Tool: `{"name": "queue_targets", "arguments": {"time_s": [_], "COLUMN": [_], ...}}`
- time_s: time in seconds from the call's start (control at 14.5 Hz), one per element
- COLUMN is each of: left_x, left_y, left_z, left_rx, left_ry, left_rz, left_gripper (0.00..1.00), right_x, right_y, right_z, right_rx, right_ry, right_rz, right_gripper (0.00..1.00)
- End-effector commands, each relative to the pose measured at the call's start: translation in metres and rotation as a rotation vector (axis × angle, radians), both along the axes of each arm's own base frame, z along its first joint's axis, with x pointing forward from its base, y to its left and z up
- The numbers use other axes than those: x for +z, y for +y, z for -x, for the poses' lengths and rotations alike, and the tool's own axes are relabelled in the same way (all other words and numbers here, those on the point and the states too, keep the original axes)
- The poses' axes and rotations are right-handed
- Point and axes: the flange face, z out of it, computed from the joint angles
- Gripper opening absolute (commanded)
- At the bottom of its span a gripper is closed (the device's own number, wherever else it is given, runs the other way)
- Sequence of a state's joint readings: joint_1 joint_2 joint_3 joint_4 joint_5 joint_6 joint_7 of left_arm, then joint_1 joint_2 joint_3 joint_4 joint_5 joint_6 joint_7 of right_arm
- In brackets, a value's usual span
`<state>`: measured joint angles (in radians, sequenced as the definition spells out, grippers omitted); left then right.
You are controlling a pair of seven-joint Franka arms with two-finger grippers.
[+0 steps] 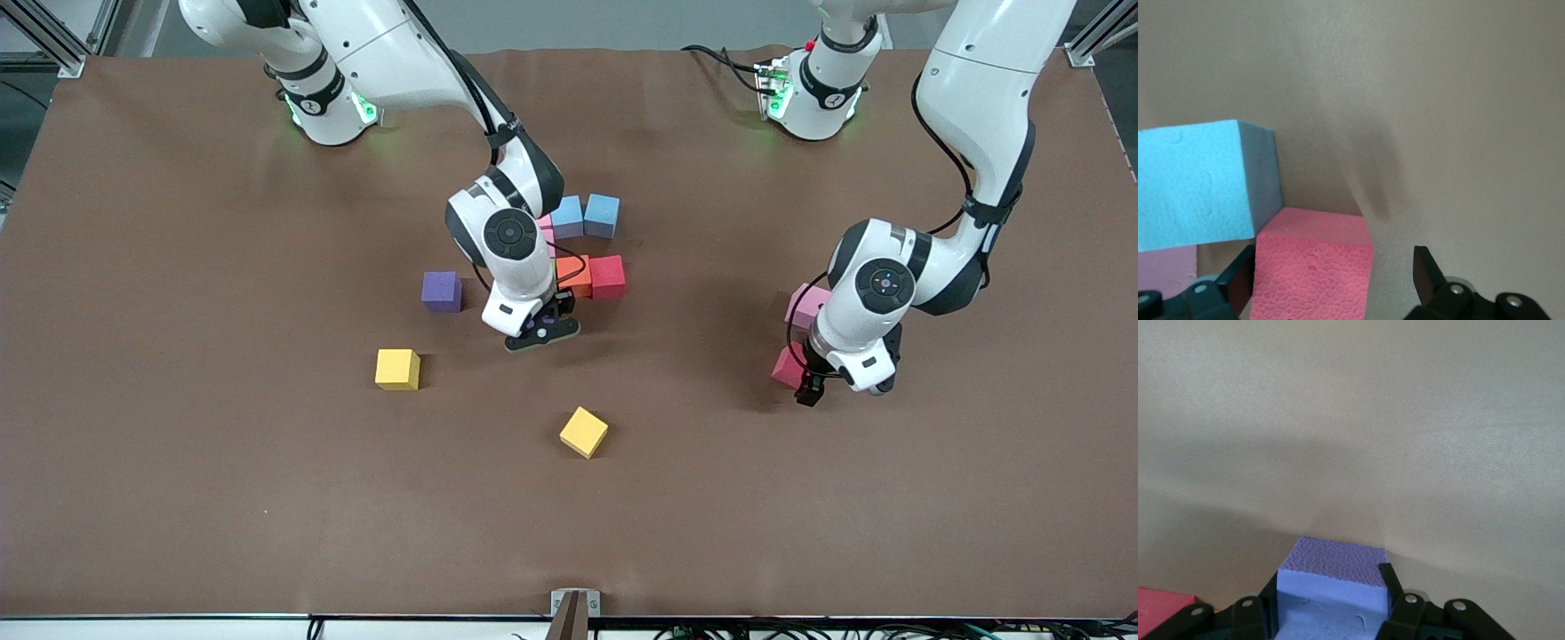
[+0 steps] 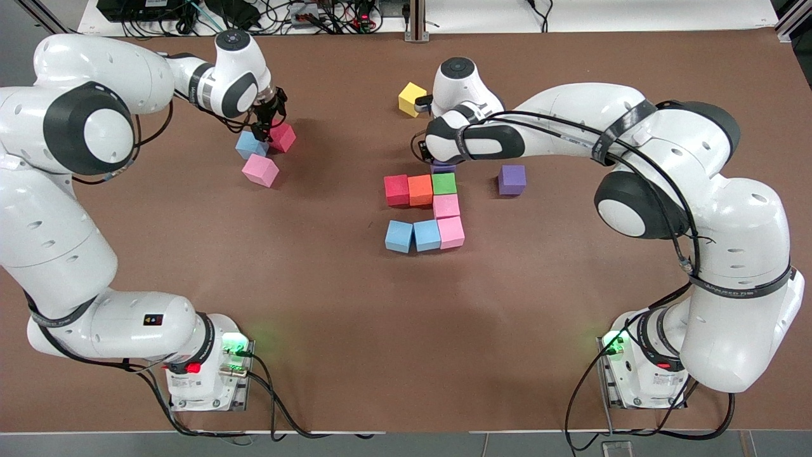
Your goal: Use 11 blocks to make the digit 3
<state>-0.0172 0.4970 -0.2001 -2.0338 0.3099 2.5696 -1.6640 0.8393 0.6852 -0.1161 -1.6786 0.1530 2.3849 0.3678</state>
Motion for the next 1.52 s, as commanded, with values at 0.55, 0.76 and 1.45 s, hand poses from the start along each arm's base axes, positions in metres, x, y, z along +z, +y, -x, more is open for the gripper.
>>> {"name": "queue_targets", "arguments": {"time_s": [0.55,0.76,1.45], "left_x": [-0.005,-0.002,0.067], "left_y": [-0.003,-0.003,0.002], "left_z": [-0.004,-0.004,-0.024], "left_rx": [-0.119,-0.121,-0.052], "left_ry": [-0.014,-0.019,-0.053], "left_rz": [-0.001,-0.002,-0.004], "left_gripper": [0.85,0.60,0.41], "right_x": [-0.003,-0.003,-0.004], "right_y": [0.001,0.000,-0.003], "right_z": [0.014,0.014,0.012], "right_rx": [-0.047,-0.030,0.007], "right_ry": [0.012,0.011,0.011], "right_rz": [0.003,0.011,0.018], "right_gripper": [0.07,0.07,0.07]}}
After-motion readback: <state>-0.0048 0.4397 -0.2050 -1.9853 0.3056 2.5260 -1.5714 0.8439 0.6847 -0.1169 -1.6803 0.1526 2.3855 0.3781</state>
